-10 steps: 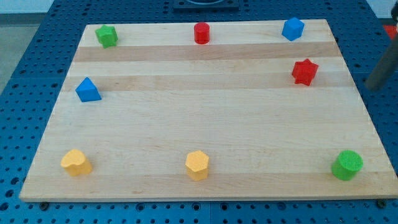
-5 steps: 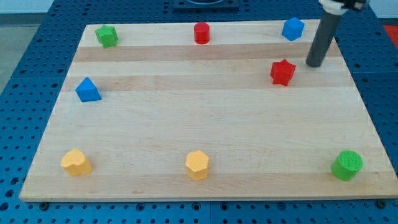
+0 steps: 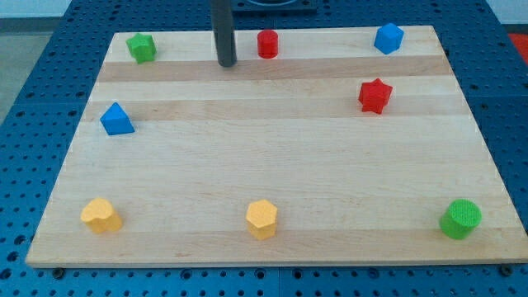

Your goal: Move the red blocks together

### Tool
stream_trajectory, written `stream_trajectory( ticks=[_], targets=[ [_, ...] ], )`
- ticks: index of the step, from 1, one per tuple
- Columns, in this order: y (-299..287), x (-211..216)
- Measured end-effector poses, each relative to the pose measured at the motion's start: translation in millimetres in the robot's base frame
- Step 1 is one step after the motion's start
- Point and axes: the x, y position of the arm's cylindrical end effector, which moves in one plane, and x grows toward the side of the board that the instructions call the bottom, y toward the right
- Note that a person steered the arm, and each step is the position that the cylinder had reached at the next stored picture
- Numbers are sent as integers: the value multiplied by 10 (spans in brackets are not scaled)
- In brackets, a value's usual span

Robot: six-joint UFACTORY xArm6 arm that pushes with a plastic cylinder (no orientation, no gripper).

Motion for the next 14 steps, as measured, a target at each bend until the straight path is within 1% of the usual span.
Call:
stream_trajectory(
  ticks=[1, 2, 4, 5, 6, 7, 9, 10, 11, 12, 14],
  targets=[
    [-13, -523],
    [233, -531],
    [1132, 168],
    [1121, 95],
    [928, -294],
    [1038, -364],
    [1615, 202],
    [1656, 205],
    [1429, 205],
    [1403, 213],
    [1899, 586]
  ],
)
